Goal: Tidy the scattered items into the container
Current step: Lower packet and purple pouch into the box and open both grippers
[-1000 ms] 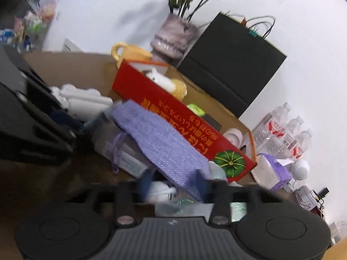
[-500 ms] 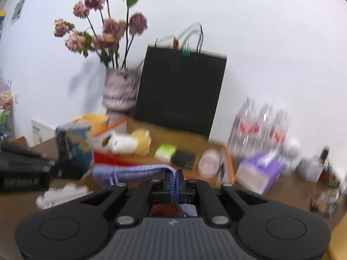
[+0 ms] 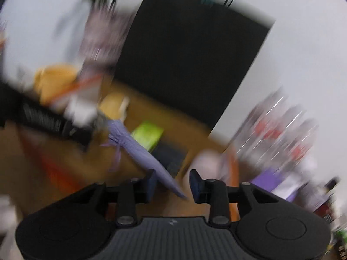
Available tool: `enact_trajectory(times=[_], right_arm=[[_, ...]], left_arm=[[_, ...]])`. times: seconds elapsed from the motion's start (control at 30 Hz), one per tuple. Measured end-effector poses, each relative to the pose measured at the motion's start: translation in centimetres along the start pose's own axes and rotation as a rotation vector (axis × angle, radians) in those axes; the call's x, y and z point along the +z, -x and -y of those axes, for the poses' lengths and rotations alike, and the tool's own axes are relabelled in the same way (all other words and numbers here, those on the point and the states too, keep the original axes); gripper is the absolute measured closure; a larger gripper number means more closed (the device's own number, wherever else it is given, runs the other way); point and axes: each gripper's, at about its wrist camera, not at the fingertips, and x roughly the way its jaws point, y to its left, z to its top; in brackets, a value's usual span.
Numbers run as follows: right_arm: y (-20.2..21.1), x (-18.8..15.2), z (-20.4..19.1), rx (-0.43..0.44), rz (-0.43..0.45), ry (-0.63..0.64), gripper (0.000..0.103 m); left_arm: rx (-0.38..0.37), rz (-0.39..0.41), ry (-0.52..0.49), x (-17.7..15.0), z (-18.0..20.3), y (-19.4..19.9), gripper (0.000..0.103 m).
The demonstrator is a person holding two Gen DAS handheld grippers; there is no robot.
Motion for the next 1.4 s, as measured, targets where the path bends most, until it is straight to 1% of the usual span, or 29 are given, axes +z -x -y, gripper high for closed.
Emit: enact_trajectory(times=[0.03,0.1,0.13,0.17,0.2,0.23,0.3,0.33,0.37,0.43,0.47,0.57,0.63,0.8,0.93,1.03,1.2,1.27,1.4], right_arm=[[-0.5,-0.2,0.4,0.034,-0.024,-0.032,0.066],[-0.9,-0.3,2.0,0.095,-0.049,-0.181,0.033],[-1.1,-0.3,2.7,0.125,-0.062,-0.256,0.027],[-1.3,-0.3,3.4,0.16,-0.075,-0.327,0.019],[-1.5,-0.4,3.9,0.206,-0.086,-0.391,0.015],[-1.8,-0.4,4.2,0.244,-0.104,-0.441,0.014],[-2.8,0.1,4.1,0.262,-0.186,-0.451,0.011],[-3.1,0.3,3.9,0.232,-0.235,-0.445,0.011],[-3.4,0.5,3.7,0.202,-0.284,-0.439,0.01],[-4.1,0.9,3.3,0.143,-0.381,-0.425,0.004],[-4.3,1.1,3.2,0.12,-0.423,-0.42,0.004],[-4.4,1.5,4.0,0.136,-0.472,-0.447,0.004],[-4.3,1.6,4.9,0.157,-0.497,-0.48,0.004],[-3.4,2.1,6.1,0.201,-0.506,-0.556,0.003],[-2.5,2.5,6.3,0.223,-0.495,-0.574,0.002],[-1.9,2.5,6.4,0.21,-0.506,-0.577,0.002],[-0.7,2.1,6.1,0.219,-0.503,-0.585,0.002],[0.0,1.9,5.8,0.22,-0.488,-0.586,0.002],[2.2,1.3,4.9,0.2,-0.455,-0.575,0.002]], left_arm=[[0.0,0.009,-0.003,-0.1,0.0,0.1,0.031],[0.032,0.012,-0.036,0.0,0.5,0.1,0.026],[0.044,0.007,-0.045,0.1,0.7,0.1,0.015],[0.055,-0.001,-0.05,0.3,0.8,0.0,0.002],[0.066,-0.009,-0.055,0.6,1.0,-0.1,0.0],[0.077,-0.026,-0.066,0.8,1.1,-0.4,0.0],[0.108,-0.104,-0.115,1.5,1.5,-1.2,0.0],[0.132,-0.134,-0.135,1.7,1.6,-1.6,0.0],[0.155,-0.147,-0.144,1.9,1.5,-1.7,0.0],[0.196,-0.17,-0.159,2.1,1.4,-1.8,0.0],[0.207,-0.172,-0.161,2.3,1.3,-1.5,0.0],[0.216,-0.165,-0.192,3.0,1.0,-0.4,0.0],[0.229,-0.19,-0.209,3.0,1.1,-0.5,0.0],[0.26,-0.253,-0.251,3.2,1.4,-0.8,0.0],[0.283,-0.3,-0.281,3.2,1.6,-1.1,0.0],[0.292,-0.301,-0.275,3.0,1.9,-0.2,0.0],[0.307,-0.298,-0.266,2.7,2.5,1.6,0.0],[0.312,-0.295,-0.263,2.5,2.7,2.5,0.0],[0.297,-0.259,-0.26,1.8,3.0,4.8,0.0]])
